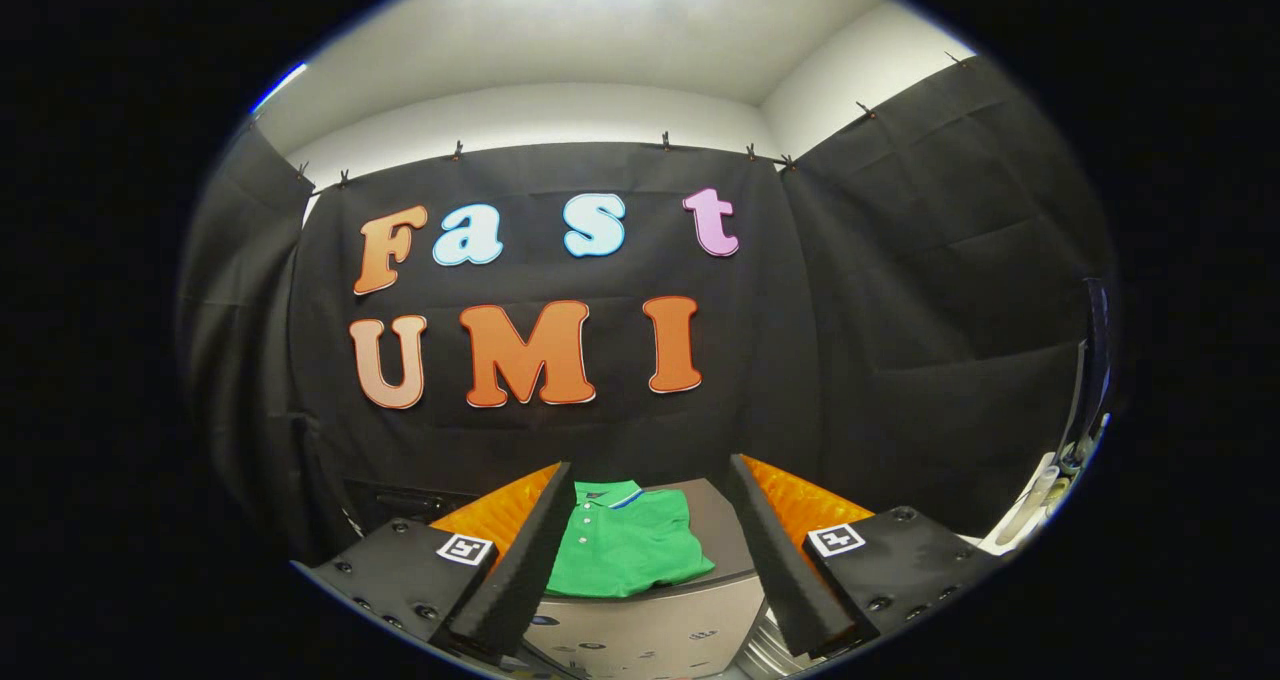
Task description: Put the clothes into the washing machine and then close the washing machine lid.
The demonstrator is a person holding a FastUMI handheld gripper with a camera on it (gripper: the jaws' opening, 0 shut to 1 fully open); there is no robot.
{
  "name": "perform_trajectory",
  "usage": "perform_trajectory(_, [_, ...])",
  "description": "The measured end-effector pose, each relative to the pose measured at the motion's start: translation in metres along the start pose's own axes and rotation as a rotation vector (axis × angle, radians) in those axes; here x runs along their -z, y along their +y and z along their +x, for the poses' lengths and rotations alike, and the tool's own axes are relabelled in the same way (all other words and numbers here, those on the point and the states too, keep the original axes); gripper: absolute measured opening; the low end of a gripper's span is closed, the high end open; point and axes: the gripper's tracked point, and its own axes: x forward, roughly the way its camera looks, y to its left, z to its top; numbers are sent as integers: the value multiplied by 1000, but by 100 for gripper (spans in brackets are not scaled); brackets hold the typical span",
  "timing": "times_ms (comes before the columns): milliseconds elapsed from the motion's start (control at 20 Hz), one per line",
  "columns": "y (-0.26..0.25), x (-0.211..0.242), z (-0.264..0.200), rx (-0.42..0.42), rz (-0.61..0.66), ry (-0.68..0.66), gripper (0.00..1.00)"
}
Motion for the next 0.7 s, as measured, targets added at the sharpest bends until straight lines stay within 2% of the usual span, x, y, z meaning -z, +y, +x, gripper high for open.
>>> perform_trajectory(150, [3,-6,4,-13,21,2,99])
perform_trajectory(250, [0,-13,7,9,42,-23,99])
perform_trajectory(350, [13,-12,12,-13,52,-34,99])
perform_trajectory(500, [30,-8,36,-62,23,24,98])
perform_trajectory(700, [29,-10,84,-46,-16,99,99])
